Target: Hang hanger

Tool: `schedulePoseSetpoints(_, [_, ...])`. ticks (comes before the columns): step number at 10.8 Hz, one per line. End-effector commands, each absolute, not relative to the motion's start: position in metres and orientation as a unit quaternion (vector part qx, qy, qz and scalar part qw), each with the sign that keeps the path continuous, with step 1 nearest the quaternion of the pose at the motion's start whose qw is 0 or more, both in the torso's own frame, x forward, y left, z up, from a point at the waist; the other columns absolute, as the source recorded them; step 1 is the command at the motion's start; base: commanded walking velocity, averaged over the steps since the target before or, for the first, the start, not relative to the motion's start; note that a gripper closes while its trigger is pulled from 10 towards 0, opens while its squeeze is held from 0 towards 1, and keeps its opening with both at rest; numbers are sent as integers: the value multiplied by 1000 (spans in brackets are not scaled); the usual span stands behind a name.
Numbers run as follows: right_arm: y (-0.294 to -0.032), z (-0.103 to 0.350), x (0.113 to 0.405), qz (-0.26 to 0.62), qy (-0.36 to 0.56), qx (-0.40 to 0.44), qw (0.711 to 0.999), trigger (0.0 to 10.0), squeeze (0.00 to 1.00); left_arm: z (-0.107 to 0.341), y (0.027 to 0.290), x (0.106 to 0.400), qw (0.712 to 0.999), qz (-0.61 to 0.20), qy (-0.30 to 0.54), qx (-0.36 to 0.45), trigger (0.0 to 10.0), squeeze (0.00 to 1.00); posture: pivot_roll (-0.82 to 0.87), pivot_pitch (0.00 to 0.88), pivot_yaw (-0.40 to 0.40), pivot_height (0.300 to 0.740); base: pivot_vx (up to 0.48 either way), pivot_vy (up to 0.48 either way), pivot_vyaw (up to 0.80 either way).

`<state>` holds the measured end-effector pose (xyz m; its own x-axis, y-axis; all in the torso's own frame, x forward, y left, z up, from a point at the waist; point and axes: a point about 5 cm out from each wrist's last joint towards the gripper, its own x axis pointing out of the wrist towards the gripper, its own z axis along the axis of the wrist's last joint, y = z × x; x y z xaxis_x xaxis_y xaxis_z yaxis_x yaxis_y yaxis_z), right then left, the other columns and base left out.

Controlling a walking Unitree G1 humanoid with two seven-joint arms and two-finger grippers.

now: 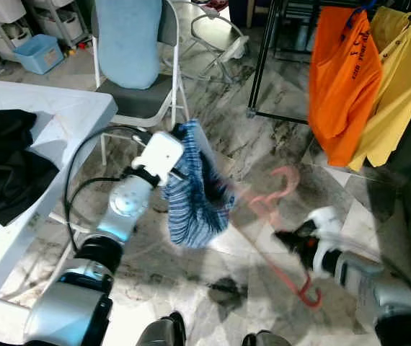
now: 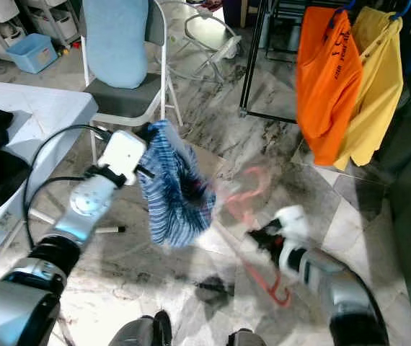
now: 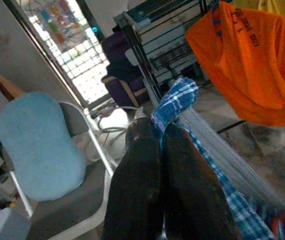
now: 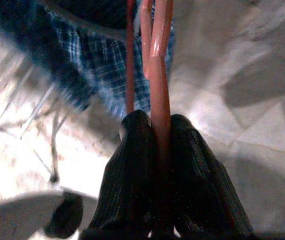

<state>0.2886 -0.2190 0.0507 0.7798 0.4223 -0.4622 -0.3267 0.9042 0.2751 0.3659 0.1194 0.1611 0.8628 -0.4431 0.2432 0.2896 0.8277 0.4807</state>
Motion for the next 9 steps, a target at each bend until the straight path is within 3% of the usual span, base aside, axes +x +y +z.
schedulePoseSetpoints(1, [-229,50,291,160,258,107,947,10000,0,167,122,365,939,-195,-191,211,10000,0,-50,133,43,740,0,0,0])
schedulePoseSetpoints(3, [-275,69,312,-36,202,202,958,10000,0,163,107,355,926,-247,-203,201,10000,0,-46,133,38,740,0,0,0])
schedulePoseSetpoints(5, [-281,102,334,-71,126,228,963,10000,0,150,89,344,915,-315,-184,174,10000,0,-45,131,37,740,0,0,0])
schedulePoseSetpoints(7, [-252,167,371,-9,-1,293,956,10000,0,123,61,322,879,-419,-147,175,10000,0,-52,129,30,740,0,0,0])
schedulePoseSetpoints(9, [-209,196,383,87,-27,342,935,10000,0,123,50,318,867,-422,-168,206,10000,0,-48,129,18,740,0,0,0])
